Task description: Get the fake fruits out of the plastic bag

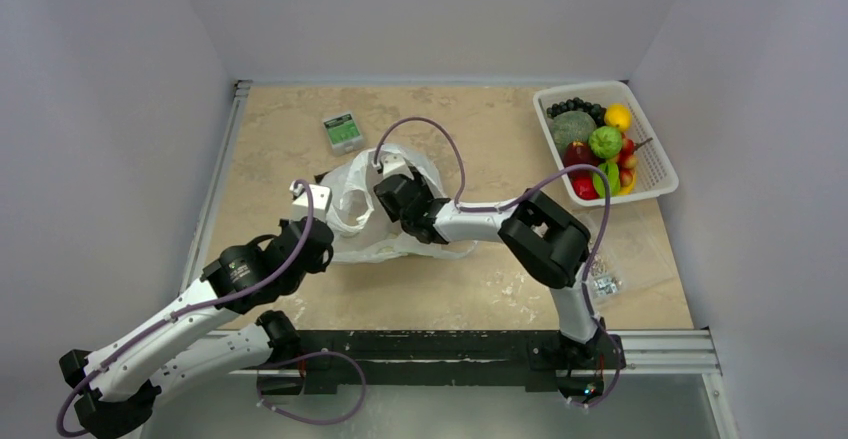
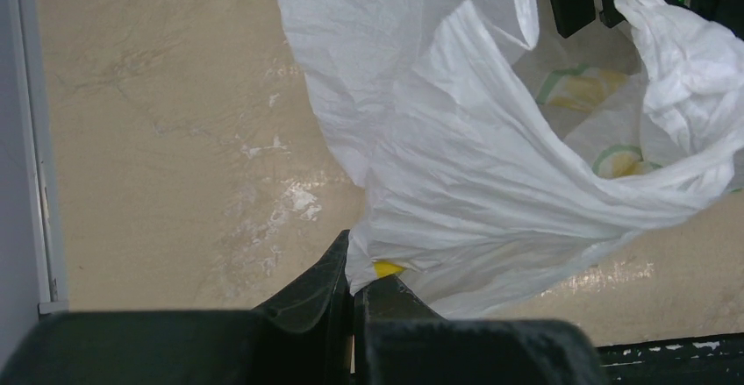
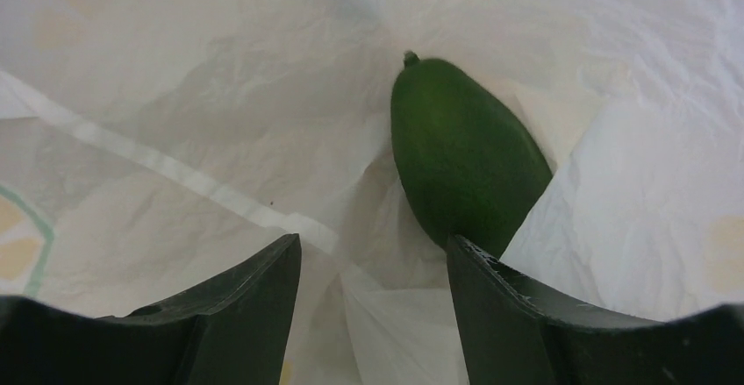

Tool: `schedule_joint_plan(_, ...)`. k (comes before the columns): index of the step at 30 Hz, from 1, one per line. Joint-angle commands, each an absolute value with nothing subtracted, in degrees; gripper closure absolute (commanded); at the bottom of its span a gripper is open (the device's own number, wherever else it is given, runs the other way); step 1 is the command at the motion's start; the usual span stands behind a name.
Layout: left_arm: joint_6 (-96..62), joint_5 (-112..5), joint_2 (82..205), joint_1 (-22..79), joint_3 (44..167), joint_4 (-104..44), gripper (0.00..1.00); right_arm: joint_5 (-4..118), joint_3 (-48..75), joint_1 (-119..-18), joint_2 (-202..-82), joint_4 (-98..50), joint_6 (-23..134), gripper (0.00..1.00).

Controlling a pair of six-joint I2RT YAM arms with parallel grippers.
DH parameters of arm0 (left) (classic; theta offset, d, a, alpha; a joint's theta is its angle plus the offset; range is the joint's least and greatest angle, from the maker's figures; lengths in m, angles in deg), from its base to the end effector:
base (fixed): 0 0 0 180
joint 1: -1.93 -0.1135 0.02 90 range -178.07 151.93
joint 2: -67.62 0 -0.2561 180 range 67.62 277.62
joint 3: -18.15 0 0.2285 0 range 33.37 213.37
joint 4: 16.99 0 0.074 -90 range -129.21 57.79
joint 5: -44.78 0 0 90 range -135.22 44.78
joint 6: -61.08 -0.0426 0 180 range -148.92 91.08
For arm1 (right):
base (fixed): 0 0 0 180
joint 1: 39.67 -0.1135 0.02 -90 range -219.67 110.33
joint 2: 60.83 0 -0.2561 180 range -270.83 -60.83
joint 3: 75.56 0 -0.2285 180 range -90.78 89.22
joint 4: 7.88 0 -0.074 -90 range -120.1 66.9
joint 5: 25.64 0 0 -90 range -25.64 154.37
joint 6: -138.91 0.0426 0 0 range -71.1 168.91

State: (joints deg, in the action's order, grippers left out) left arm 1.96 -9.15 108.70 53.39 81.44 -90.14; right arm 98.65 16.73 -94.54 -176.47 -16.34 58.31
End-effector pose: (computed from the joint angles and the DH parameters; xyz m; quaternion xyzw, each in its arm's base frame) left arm 0.0862 -0.0679 0.2840 0.0582 0.9002 0.0104 0.4314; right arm 0.2617 0.3302 0.1726 -0.2070 0.8380 0.0064 0.5049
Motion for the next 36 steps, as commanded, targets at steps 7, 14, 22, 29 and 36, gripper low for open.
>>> schedule_joint_plan(7, 2.5, -7.92, 108.79, 54.07, 83.12, -89.53, 1.0, 102.92, 14.46, -93.84, -176.34, -13.13, 52.55, 0.33)
schedule_joint_plan(14, 2.44, -7.74, 109.14, 54.13, 83.23, -89.59, 1.0, 95.37, 20.3, -95.1, -166.2, -7.11, 49.92, 0.35)
schedule_joint_plan(22, 2.31, -8.03, 109.28, 54.13, 83.25, -89.44, 1.0, 95.44, 18.75, -94.87, -170.27, -1.83, 43.88, 0.3)
schedule_joint_plan(29, 2.48, -8.17, 109.3, 54.21, 83.12, -89.36, 1.0, 97.04, 15.8, -94.03, -177.9, 2.56, 37.23, 0.22)
schedule_joint_plan(36, 2.4, -8.31, 109.54, 54.27, 83.13, -89.36, 1.0, 101.56, 13.46, -92.61, -182.7, 4.78, 30.77, 0.13)
